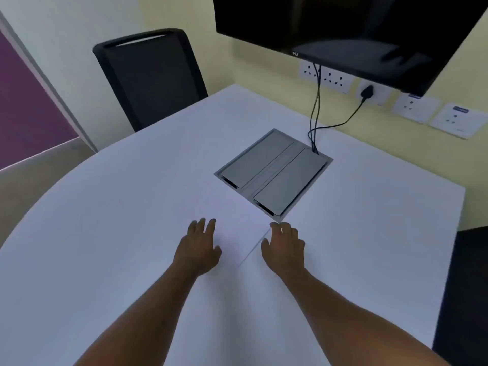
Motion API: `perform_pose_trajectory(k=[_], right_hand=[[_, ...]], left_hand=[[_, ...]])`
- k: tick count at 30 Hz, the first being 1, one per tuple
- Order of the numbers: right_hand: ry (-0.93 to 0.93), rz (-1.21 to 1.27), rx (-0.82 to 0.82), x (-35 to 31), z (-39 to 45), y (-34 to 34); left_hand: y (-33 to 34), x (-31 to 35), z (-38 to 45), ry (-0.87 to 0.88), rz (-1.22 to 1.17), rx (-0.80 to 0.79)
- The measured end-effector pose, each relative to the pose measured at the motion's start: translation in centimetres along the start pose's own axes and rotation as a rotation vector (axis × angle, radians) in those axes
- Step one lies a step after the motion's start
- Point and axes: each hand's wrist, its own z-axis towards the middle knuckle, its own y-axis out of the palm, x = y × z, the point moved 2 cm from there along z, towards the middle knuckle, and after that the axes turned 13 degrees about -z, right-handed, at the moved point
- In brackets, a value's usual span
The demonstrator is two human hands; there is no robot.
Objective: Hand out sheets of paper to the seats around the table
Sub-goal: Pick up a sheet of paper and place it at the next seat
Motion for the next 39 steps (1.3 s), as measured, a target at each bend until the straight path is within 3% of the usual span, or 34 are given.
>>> perform_pose_trajectory(k=[4, 9, 31, 35, 37, 39], right_hand=[[0.016, -0.049, -0.096, 0.3, 1.6, 2.7], [0.042, -0.039, -0.116, 0.6, 3.7, 5.1], [0.046, -0.094, 0.013, 0.4, 5.7, 7.4], [-0.039, 0.114, 0.084, -1.2, 5.1, 6.5], [-0.024, 0.4, 0.078, -2.5, 4.6, 6.2], [0.114, 0.729, 0.011, -3.8, 3.9, 5.9]], left_hand=[[3.3, -1.9, 0.2, -0.064, -0.001, -0.081], [5.7, -2.6, 0.9, -0.014, -0.029, 0.04], [7.5, -4.0, 1.8, -0.062, 0.018, -0.028], [7.7, -4.1, 1.8, -0.077, 0.0, -0.025], [7.8, -4.1, 1.8, -0.083, -0.005, -0.027], [7.8, -4.0, 1.8, -0.082, 0.0, -0.025]])
